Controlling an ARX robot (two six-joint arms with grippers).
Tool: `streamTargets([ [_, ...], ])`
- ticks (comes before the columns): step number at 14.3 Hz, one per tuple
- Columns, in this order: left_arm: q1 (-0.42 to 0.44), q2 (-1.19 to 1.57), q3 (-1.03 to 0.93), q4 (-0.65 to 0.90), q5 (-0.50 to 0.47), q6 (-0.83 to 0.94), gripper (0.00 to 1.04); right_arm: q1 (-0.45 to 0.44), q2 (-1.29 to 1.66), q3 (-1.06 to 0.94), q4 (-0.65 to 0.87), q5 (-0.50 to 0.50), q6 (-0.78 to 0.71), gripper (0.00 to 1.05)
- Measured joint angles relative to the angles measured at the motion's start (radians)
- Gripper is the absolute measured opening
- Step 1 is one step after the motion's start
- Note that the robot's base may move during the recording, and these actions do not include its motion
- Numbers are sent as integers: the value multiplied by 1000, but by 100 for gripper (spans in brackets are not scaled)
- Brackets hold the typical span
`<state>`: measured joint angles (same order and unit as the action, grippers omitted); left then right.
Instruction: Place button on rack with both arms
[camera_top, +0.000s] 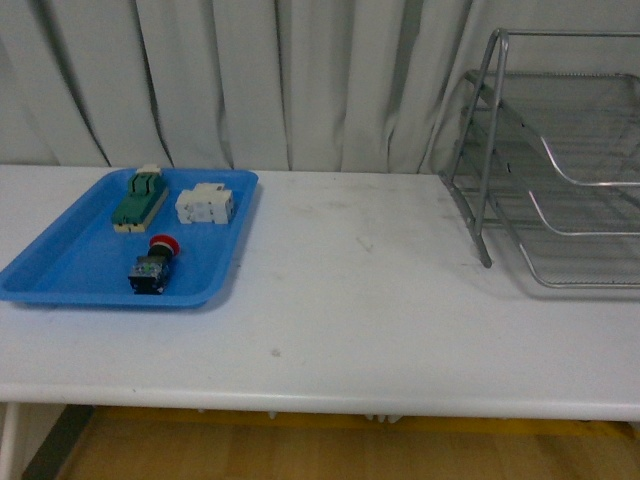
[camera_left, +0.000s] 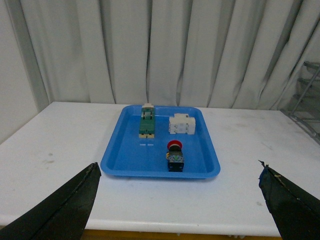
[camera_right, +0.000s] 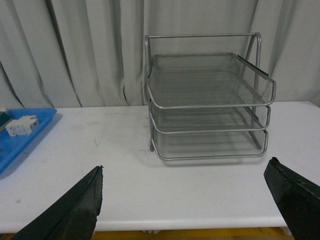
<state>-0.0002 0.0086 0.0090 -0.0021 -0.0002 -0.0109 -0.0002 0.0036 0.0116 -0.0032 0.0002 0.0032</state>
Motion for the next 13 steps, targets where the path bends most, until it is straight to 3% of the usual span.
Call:
streamTargets([
  [13,0,0,0,0,0,0,98,0,0,0,0,0,0,98],
])
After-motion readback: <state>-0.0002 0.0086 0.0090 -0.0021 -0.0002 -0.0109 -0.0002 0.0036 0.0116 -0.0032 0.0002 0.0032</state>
